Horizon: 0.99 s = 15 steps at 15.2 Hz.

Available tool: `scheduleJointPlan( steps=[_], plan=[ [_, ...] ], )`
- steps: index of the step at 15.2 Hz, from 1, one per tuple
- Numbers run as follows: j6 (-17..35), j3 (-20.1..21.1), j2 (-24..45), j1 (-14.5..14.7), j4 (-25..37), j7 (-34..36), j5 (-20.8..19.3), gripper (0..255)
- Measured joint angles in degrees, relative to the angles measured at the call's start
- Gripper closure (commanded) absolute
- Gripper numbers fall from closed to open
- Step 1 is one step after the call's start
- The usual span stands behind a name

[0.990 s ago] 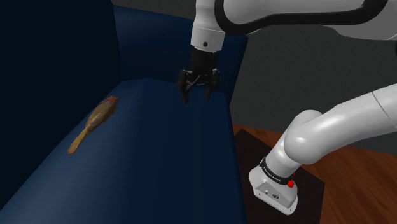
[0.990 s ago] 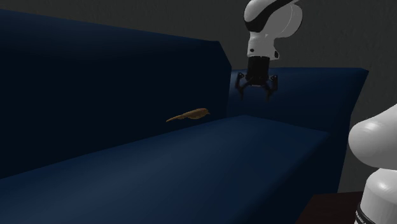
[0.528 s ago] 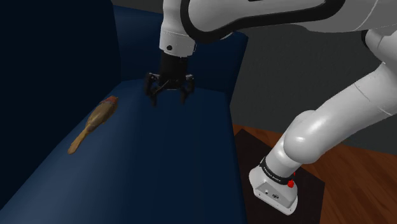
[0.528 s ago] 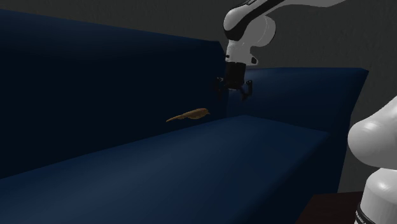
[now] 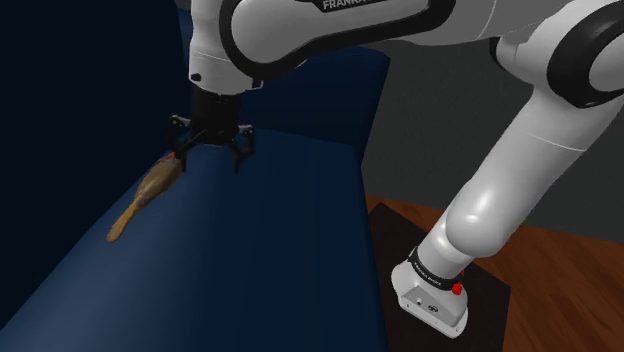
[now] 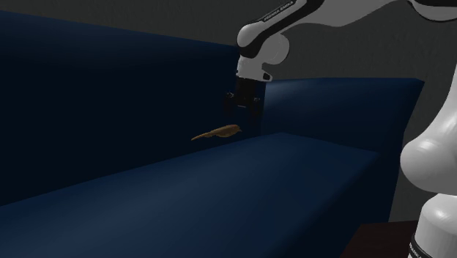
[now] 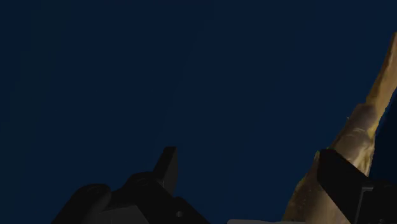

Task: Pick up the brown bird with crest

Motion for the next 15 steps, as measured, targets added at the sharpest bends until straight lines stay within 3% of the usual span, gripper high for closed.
scheduleJointPlan(
  steps=[4,8,15],
  plan=[
    [2.32,0.28,9.63,2.62,7.74,9.25,-6.44,0],
    [1.23,-1.35,19.49,7.2,19.11,17.53,-12.7,0],
    [5.2,-2.32,22.5,8.25,18.13,19.03,-14.42,0]
  ],
)
